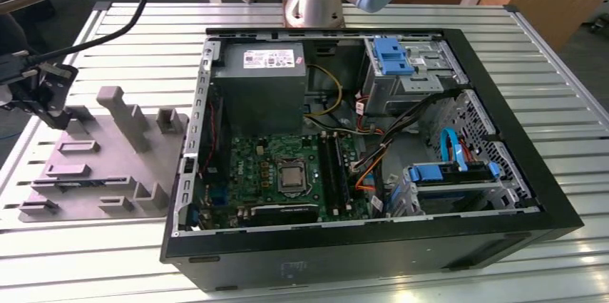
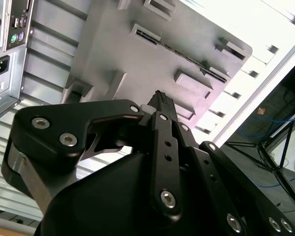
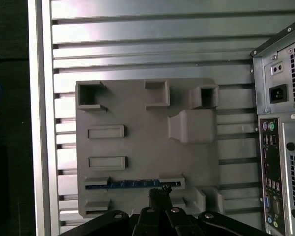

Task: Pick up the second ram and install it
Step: 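Reach for the second ram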

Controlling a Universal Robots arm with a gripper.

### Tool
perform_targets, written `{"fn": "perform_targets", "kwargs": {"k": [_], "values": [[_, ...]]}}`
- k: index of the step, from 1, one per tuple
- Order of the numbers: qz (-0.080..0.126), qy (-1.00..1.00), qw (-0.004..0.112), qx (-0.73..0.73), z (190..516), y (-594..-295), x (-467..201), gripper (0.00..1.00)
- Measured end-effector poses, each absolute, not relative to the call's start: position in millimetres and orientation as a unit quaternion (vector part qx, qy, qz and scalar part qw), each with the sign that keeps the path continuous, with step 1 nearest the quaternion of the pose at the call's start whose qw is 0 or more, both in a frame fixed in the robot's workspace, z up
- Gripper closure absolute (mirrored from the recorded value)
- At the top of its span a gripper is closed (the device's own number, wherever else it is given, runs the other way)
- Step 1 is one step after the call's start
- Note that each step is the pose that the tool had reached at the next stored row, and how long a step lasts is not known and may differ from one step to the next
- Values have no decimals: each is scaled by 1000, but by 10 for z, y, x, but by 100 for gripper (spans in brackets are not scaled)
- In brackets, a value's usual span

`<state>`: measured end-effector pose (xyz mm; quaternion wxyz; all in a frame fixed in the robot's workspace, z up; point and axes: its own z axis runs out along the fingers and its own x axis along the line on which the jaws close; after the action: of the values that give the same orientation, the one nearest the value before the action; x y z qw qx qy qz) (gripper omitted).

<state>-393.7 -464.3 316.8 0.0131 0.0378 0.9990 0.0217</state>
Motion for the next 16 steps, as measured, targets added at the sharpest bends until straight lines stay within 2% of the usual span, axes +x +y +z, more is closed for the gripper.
{"fn": "perform_targets", "kwargs": {"k": [16], "values": [[22,999,13,38,2977,-4700,-4065,89]]}}
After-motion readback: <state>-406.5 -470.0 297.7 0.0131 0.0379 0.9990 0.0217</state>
